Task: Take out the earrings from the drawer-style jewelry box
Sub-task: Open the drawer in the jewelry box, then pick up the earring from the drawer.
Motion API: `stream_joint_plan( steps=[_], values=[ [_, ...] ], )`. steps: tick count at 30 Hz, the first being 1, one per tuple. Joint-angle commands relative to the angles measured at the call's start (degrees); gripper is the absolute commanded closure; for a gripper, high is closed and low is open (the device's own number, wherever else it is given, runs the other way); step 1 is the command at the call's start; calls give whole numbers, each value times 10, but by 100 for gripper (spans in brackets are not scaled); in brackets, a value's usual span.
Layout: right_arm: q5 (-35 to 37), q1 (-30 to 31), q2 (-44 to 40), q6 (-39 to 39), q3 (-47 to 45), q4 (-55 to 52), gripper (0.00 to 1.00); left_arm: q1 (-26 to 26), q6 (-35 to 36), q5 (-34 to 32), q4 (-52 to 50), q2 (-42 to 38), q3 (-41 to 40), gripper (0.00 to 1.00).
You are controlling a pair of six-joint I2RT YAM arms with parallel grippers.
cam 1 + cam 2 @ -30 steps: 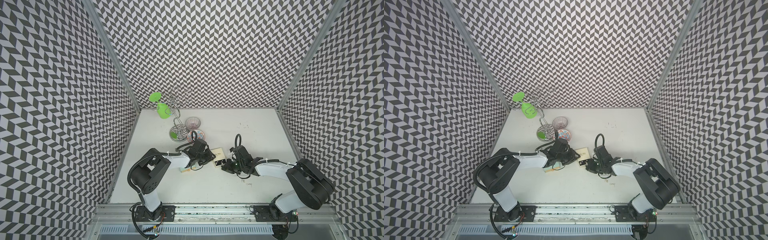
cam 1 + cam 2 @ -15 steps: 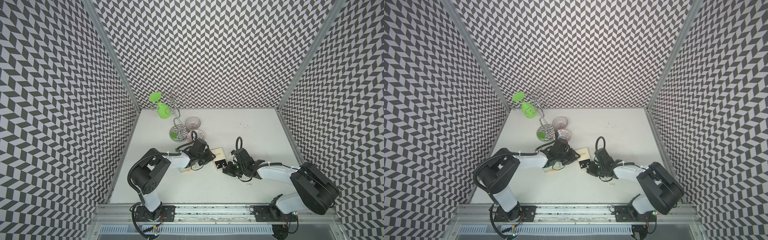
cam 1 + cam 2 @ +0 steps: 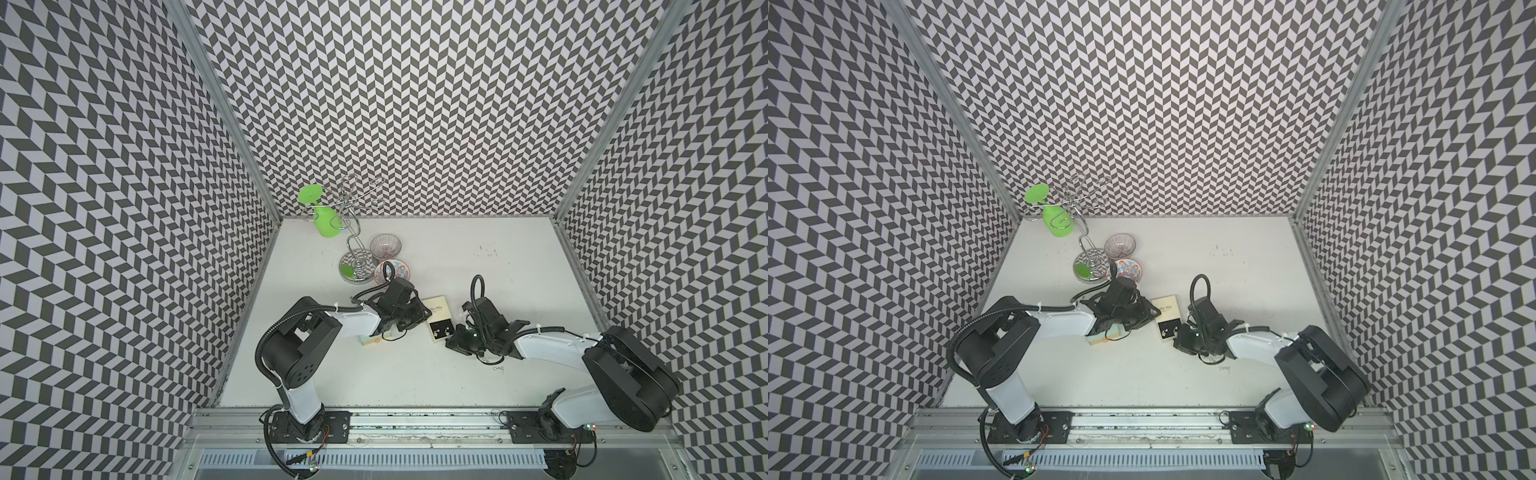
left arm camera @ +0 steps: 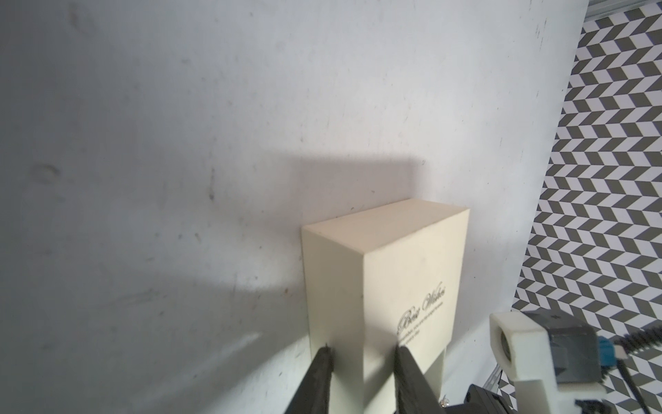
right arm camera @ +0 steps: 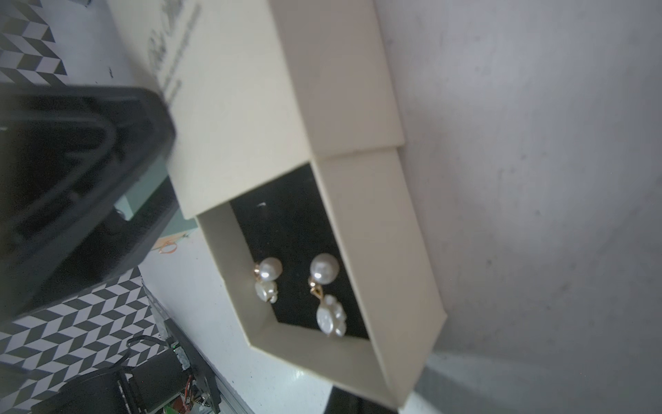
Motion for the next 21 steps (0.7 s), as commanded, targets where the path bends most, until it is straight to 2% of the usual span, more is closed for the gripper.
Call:
stream_joint_plan(
  steps=[1,5,8,14,18,21],
  values=[
    [15,6,-12,6,1,-51,95,0,-4,-33,-35,16,-14,69],
    [45,6,-47,-5,27,-105,72,0,1,-25,-28,11,-16,69],
    [71,7,-84,-16,53,-163,62,1,7,-22,-25,5,-17,69],
    [150,32,-151,-36,132,-257,66,1,16,-7,-10,-5,-20,69],
    [190,61,-106,-49,202,-284,71,2,19,4,4,-10,-25,69],
    [191,70,-54,-37,235,-291,76,3,18,14,11,-10,-26,69]
  ],
)
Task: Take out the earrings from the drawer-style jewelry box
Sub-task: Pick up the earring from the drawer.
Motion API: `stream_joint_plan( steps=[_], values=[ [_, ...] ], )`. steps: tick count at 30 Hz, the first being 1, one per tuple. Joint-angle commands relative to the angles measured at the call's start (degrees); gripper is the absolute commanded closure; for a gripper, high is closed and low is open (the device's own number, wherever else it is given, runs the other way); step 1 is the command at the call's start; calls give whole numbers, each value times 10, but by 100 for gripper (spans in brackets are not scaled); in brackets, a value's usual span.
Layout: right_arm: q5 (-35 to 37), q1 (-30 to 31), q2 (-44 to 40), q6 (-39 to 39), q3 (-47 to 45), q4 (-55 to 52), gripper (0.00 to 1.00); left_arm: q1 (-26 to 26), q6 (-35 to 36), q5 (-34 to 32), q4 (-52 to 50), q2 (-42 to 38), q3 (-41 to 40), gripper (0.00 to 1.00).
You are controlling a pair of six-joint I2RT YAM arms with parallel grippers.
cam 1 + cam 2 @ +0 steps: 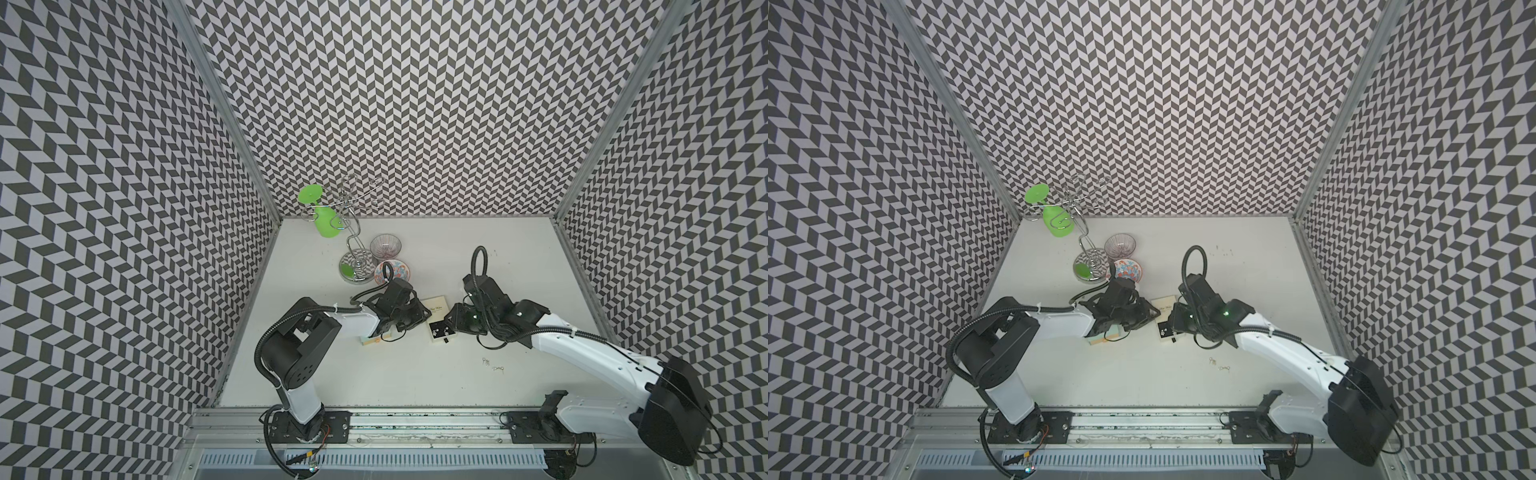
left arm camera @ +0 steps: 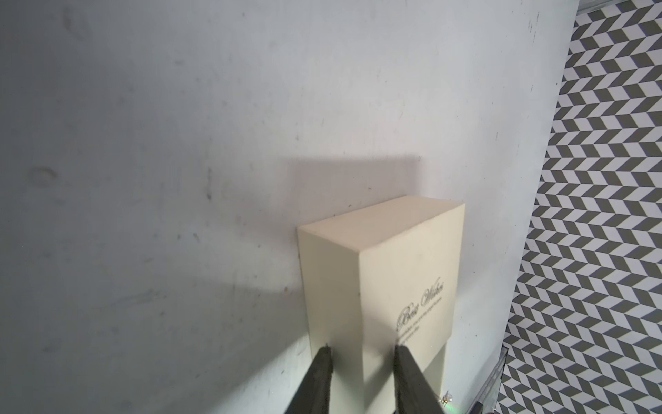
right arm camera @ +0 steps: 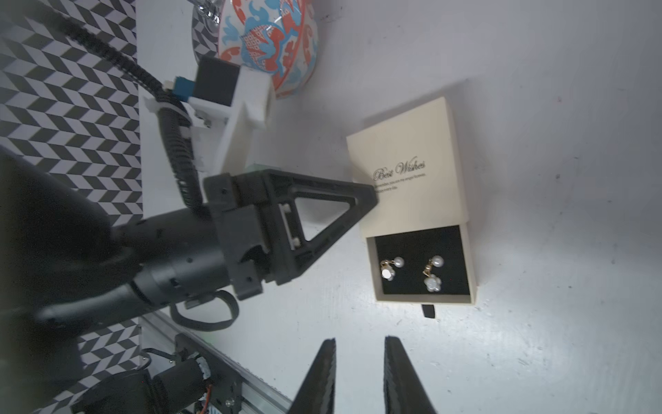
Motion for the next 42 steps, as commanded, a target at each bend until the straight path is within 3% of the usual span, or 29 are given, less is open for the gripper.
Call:
stream_joint_plan(
  steps=[1,10,18,27,42],
  values=[
    [30,8,50,12,25,-32,76,3,3,6,-5,-6,-14,69],
    [-12,9,127,143,50,-46,79,3,0,17,7,-5,-14,69],
    [-18,9,179,206,68,-30,82,3,0,20,8,-5,-14,69],
    [-18,9,201,285,89,-46,76,3,3,24,21,-2,-19,69],
    [-12,8,227,393,114,-92,80,3,5,25,32,-2,-23,69]
  ],
)
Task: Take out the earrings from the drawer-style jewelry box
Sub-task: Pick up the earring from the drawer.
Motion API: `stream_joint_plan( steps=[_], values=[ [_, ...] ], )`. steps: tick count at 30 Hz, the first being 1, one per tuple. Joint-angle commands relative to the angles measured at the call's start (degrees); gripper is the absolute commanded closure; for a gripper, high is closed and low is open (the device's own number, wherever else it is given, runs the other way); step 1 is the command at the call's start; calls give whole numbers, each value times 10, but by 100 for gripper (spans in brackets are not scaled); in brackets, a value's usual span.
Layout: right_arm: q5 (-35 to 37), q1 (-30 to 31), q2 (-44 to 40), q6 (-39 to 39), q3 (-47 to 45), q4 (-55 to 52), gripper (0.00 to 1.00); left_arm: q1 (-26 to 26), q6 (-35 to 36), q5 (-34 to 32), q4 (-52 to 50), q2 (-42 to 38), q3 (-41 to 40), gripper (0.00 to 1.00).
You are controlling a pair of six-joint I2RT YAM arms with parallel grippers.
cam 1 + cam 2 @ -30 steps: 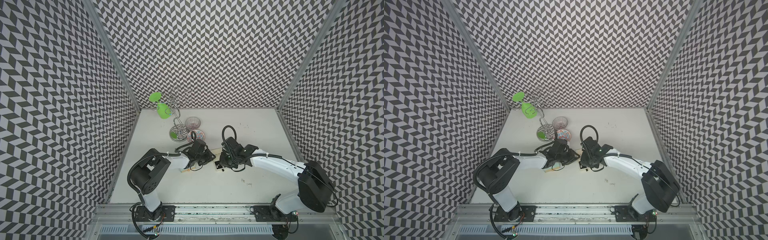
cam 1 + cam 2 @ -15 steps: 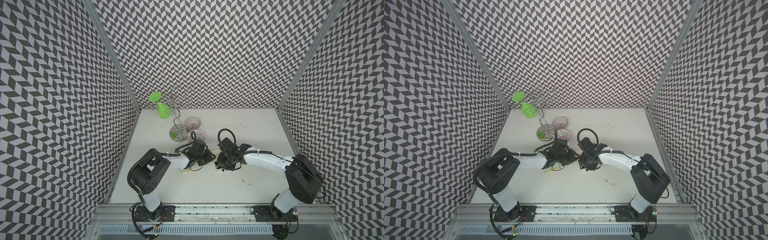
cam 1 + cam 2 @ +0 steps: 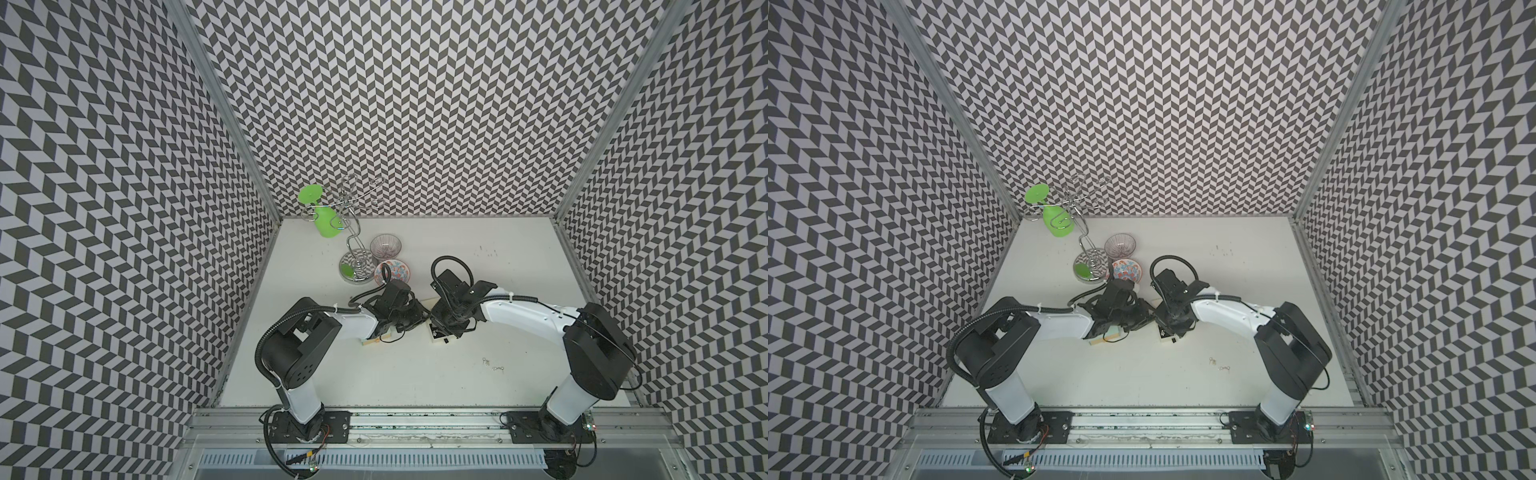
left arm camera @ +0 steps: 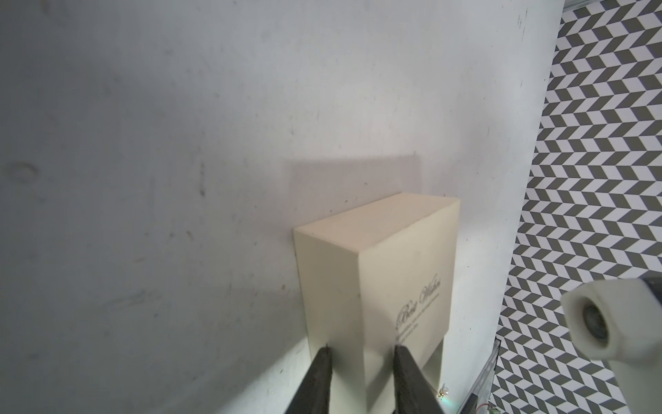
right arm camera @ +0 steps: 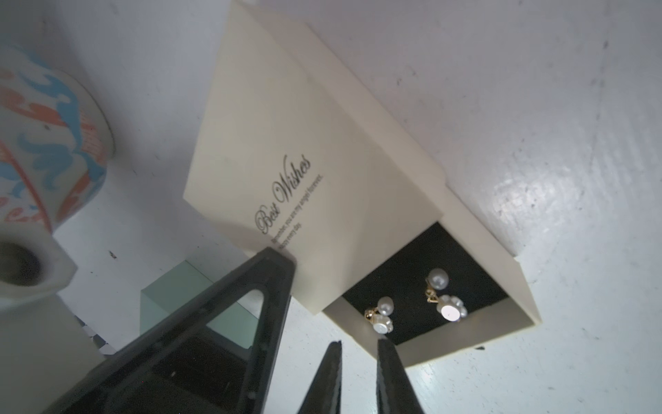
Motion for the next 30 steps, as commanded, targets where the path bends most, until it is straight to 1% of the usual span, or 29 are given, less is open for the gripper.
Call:
stream_joint_plan(
  steps=[1,8,12,19,22,30],
  values=[
    [3,1,11,47,-1,-15,80,1,4,1,-1,-2,-7,69],
    [-18,-2,22,69,-14,3,80,13,8,15,26,-7,-24,69],
    [-9,-5,33,68,-6,-8,80,17,19,24,40,-6,-26,69],
    [-15,-16,37,67,-16,10,80,17,20,39,59,-2,-32,69],
    [-12,-17,36,66,-11,8,79,18,21,46,65,0,-32,70],
    [-38,-20,43,69,-17,21,78,20,19,57,88,3,-41,71]
  ],
)
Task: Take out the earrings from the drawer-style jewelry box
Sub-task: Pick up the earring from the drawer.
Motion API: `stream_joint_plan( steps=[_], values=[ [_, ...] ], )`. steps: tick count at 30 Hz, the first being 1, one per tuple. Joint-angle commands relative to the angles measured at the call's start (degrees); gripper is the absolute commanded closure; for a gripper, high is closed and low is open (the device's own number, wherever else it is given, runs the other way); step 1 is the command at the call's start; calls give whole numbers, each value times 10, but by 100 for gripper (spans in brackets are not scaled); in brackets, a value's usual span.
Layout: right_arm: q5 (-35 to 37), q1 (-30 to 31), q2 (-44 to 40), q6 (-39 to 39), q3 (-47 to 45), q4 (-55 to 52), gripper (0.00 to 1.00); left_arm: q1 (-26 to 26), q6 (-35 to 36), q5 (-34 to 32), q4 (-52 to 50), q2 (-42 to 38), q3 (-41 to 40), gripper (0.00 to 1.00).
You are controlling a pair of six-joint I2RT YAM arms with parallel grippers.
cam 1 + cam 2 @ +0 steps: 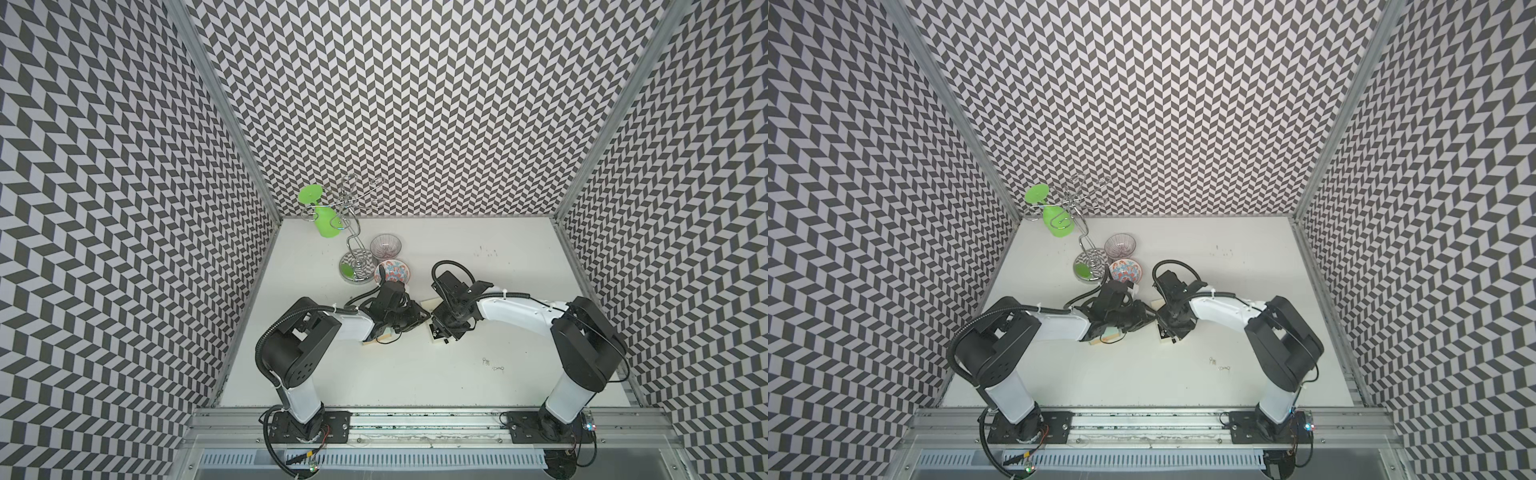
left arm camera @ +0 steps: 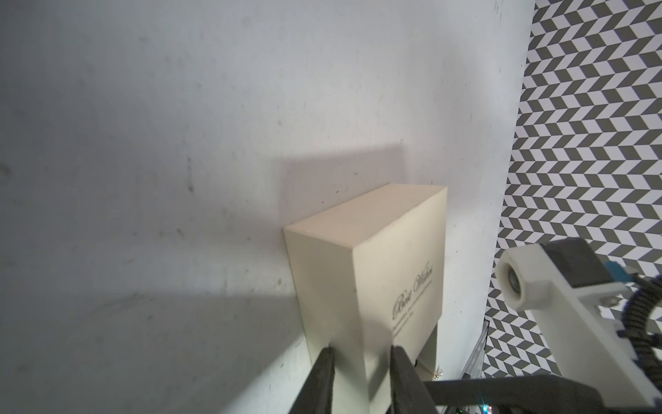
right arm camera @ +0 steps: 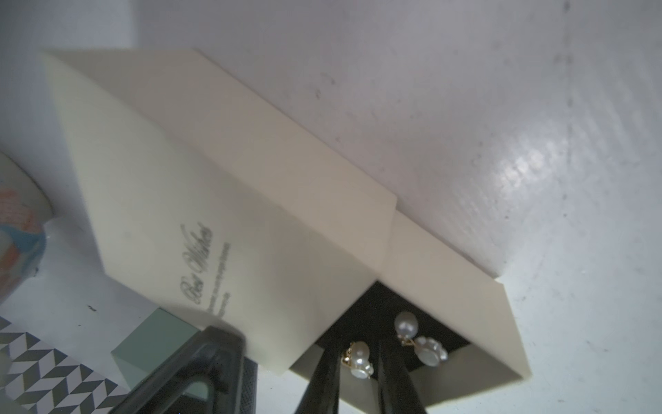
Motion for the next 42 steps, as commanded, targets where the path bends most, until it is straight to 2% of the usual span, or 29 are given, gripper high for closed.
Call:
stream_joint_plan(
  steps=[1,15,20,33,42],
  values=[
    [-12,-2,10,19,-10,12,78,4,3,13,31,3,-9,71],
    [-11,-4,33,20,-16,18,81,8,13,21,47,9,-21,71],
    [0,-4,29,20,-13,15,85,9,14,22,48,10,-20,71],
    [43,-1,8,-4,42,-29,89,8,16,20,44,20,-11,72],
    [44,3,1,-15,60,-53,90,8,19,16,41,25,-9,72]
  ],
)
